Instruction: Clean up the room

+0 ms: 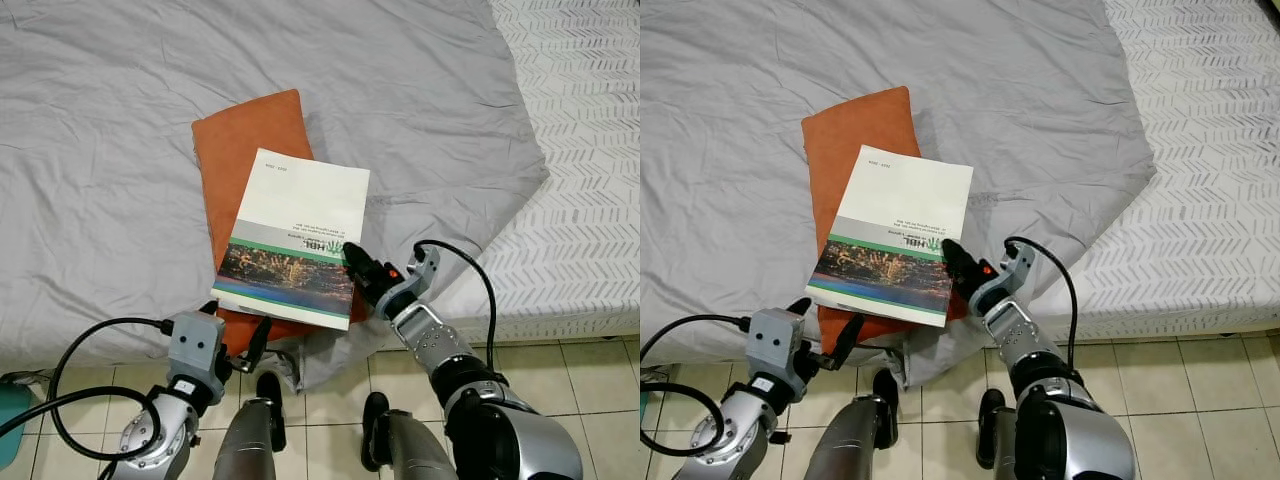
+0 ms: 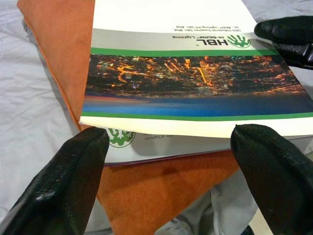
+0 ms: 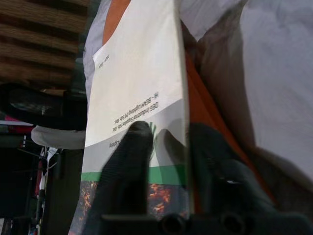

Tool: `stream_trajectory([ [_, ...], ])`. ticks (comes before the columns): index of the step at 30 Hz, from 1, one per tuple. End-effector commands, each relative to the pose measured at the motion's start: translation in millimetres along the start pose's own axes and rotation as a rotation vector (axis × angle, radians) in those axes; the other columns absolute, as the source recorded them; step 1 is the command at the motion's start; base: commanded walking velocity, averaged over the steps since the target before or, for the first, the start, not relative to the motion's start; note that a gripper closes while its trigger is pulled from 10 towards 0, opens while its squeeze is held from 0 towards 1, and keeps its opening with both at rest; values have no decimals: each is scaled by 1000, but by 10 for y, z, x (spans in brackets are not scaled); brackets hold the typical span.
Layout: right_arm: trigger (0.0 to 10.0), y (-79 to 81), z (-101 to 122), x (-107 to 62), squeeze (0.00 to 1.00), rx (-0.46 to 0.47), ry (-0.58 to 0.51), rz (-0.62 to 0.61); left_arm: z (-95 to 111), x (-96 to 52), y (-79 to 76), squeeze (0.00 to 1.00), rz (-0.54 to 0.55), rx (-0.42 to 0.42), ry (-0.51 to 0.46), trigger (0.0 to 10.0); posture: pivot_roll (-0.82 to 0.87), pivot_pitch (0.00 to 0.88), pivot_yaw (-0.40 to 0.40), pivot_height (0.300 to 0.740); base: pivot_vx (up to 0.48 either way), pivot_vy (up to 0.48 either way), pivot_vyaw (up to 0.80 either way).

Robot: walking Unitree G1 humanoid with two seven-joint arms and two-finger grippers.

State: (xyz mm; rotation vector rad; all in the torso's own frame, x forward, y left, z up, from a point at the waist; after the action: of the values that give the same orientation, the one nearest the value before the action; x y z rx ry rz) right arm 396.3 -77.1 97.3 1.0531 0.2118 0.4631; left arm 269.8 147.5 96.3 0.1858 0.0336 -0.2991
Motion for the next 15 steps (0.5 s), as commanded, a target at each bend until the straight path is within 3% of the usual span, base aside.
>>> stream_trajectory([
  [1,0,-3,8,-6,0,-6,-6,-1,-123,-49,-34,0,-3,2,43,10000,206,431,-1,740,0,0,0],
  [10,0,-19,181,-50,0,-221,-44,-17,-150,-17,-42,0,5,8,44,10000,186,416,-17,740,0,0,0],
  [12,0,2,276,-68,0,-405,-76,-34,-183,15,-48,0,10,9,48,10000,170,391,-26,740,0,0,0],
  [15,0,14,306,-80,0,-481,-98,-47,-223,52,-55,0,13,11,52,10000,160,369,-32,740,0,0,0],
])
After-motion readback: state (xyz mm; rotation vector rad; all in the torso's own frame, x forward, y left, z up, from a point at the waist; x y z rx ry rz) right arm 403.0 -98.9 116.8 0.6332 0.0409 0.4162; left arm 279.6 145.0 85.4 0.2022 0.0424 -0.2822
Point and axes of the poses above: a point about 5 cm out from each wrist's last joint towards the gripper, its own x axis pointing out of the wrist towards the gripper, its own z axis along the axis of the wrist's last joint, y = z × x, the point moved 4 cm from there along x, pointing out of the wrist towards the gripper, and after that the axes turned 5 degrees about x, right-handed, at the moved point
